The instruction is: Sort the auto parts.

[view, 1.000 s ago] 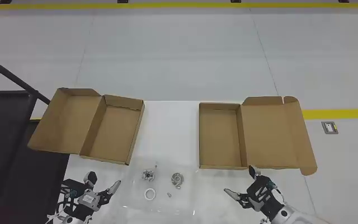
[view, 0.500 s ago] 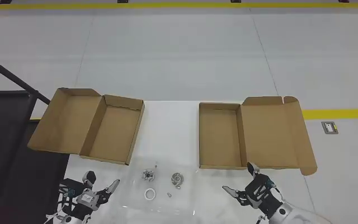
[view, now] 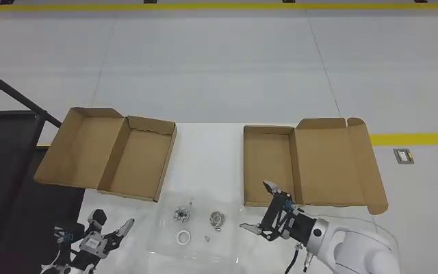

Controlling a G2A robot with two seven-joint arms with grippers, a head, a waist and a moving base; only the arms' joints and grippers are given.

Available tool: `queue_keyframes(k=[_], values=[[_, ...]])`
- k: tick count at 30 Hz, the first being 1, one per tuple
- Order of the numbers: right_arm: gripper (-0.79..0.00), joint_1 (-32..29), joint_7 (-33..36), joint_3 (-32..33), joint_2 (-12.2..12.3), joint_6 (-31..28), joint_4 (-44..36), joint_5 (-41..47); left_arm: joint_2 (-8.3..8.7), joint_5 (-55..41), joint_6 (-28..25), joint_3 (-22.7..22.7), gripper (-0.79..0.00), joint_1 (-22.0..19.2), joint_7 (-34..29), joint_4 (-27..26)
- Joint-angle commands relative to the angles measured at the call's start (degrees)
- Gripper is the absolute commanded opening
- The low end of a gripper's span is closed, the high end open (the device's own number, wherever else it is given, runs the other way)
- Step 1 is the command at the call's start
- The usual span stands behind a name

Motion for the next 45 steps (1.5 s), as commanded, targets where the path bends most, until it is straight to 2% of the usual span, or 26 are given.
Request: queue_keyframes(k=[1, 11, 13, 19, 25, 36, 45], values=[[0.000, -0.24, -1.01, 0.10, 0.00, -0.01, -0.02, -0.11, 0.00, 0.02, 0.02, 0.02, 0.000, -0.01, 0.02, 0.00], [0.000, 0.98, -0.83, -1.57, -0.05, -0.58, 1.08, -1.02, -0.01, 0.04, 0.05, 0.07, 0.000, -0.04, -0.06, -0.02], [0.000, 4.53, 3.57, -5.29, -0.20, -2.55, 3.76, -1.77, 0.00, 0.61, -0.44, 0.35, 0.000, -0.09, -0.36, -0.17], [0.000, 19.17, 18.72, -20.06, -2.25, -2.69, 13.06, -0.66, 0.09, 3.03, -3.56, 0.48, 0.000, 0.74, 1.15, -0.20], [0.000, 30.68, 25.49, -30.69, -5.16, -1.33, 23.06, 4.48, 0.14, 5.04, -4.86, 0.88, 0.000, 0.95, 1.68, 0.23], [0.000, 30.68, 25.49, -30.69, -5.16, -1.33, 23.06, 4.48, 0.14, 5.12, -4.95, 0.88, 0.000, 0.94, 1.66, 0.25], [0.000, 32.38, 17.01, -34.87, -6.17, -2.86, 27.73, -2.35, 0.14, 5.12, -4.95, 0.88, 0.000, 0.94, 1.66, 0.25]])
